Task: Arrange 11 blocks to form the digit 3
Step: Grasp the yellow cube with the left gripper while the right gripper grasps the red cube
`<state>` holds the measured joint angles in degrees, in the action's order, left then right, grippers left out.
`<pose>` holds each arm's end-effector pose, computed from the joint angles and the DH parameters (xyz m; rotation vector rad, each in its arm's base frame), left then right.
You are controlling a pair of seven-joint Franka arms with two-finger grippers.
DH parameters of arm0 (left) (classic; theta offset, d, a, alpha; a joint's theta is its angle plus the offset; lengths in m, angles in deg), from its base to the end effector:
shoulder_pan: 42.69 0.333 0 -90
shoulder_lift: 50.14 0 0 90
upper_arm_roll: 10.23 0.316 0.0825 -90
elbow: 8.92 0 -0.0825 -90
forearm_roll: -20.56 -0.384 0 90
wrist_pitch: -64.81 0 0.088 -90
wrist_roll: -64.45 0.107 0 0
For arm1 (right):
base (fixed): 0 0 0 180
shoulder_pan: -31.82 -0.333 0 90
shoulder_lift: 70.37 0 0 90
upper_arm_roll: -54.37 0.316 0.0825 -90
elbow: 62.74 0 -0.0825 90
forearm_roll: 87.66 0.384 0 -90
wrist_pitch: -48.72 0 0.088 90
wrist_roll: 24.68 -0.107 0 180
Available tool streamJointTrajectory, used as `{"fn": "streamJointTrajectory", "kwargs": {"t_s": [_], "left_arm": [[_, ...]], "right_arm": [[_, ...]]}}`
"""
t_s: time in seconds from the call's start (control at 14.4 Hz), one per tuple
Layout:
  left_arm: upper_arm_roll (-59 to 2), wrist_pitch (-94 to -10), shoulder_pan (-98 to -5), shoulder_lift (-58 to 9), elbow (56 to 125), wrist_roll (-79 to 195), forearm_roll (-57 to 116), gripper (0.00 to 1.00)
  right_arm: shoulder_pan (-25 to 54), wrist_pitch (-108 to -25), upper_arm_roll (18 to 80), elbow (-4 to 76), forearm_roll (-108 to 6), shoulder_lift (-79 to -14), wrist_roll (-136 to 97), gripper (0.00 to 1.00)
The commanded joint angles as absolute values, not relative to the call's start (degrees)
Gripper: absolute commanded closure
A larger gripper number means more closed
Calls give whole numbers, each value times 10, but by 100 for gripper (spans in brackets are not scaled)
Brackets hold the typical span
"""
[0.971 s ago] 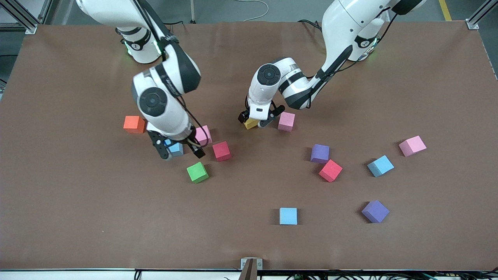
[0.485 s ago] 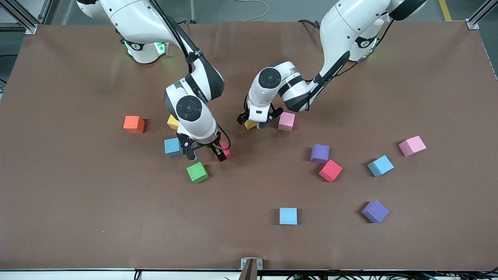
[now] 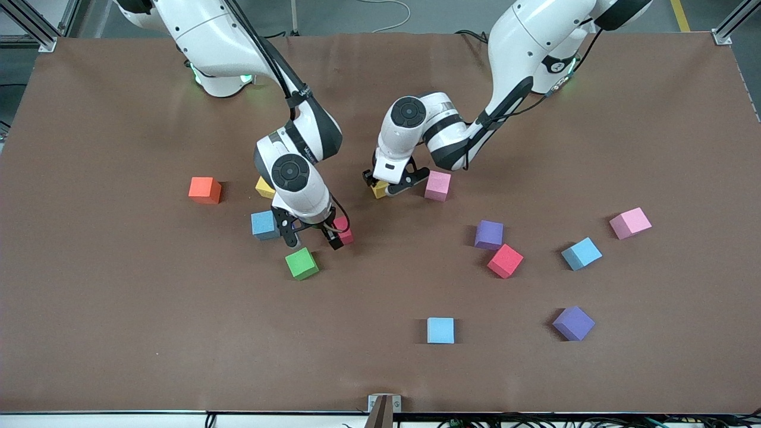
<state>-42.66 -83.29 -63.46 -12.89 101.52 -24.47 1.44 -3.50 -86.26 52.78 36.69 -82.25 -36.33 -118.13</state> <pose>0.3899 -0.5007 0.2064 2.8880 0.6808 -0.1213 0.5568 0.3754 0.2399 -2.6350 1.6213 0.0538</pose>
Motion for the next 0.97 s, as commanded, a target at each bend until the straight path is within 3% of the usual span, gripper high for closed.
{"fn": "streamJointTrajectory", "kwargs": {"t_s": [0.0,0.21,0.55,0.9], "left_arm": [[-434,-834,-626,-156,1052,-181,3,71],[-452,-801,-615,-170,1062,-138,3,71],[-591,-731,-476,-167,1069,-34,3,71],[-597,-726,-466,-146,1073,34,3,70]], "right_arm": [[-33,-880,529,370,-817,-353,-1193,0],[-37,-890,529,370,-817,-346,-1224,0],[-39,-890,530,370,-816,-342,-1230,5],[-42,-894,530,366,-816,-335,-1246,6]]}}
